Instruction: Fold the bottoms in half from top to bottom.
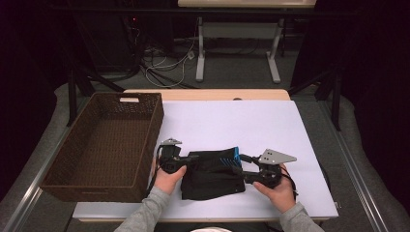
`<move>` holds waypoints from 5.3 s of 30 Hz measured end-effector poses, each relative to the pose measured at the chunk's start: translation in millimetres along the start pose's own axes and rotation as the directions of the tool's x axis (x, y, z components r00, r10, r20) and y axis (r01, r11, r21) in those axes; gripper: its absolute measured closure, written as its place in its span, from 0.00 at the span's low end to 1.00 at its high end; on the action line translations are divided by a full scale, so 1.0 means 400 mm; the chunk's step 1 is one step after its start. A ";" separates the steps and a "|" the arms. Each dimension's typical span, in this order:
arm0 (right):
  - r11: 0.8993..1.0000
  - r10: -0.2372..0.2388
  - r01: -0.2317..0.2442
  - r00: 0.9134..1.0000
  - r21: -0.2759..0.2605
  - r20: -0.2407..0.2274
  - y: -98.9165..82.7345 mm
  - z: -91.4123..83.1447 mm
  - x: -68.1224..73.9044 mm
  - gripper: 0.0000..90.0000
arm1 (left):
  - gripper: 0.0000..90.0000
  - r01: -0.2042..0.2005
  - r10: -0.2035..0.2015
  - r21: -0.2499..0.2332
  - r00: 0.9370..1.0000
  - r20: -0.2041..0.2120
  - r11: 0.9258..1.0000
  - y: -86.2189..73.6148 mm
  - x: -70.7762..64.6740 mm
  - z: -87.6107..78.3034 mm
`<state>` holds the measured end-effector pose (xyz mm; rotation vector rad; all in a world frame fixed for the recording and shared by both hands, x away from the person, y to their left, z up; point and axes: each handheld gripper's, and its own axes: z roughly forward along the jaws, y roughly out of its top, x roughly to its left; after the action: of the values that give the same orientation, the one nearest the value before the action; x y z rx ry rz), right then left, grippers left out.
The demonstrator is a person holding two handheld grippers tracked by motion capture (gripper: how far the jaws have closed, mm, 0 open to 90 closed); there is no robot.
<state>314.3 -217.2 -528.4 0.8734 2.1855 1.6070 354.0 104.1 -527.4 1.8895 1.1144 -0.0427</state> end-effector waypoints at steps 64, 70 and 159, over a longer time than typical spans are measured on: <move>0.961 0.085 -0.040 0.985 0.274 -0.151 -0.027 0.052 0.067 0.96 | 1.00 -0.097 0.095 0.062 0.995 0.031 0.993 -0.101 -0.080 -0.026; 0.964 0.081 -0.039 0.985 0.262 -0.152 -0.026 0.050 0.070 0.94 | 1.00 -0.094 0.092 0.067 0.995 0.028 0.993 -0.111 -0.074 -0.027; 0.994 0.065 -0.070 0.996 0.085 0.061 -0.005 0.003 0.045 0.41 | 0.50 0.005 -0.007 -0.050 0.999 -0.042 0.999 -0.086 -0.062 -0.049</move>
<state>300.5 -205.5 -528.7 1.0164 2.2222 1.5057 307.7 107.3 -528.7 1.8498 1.1396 0.0211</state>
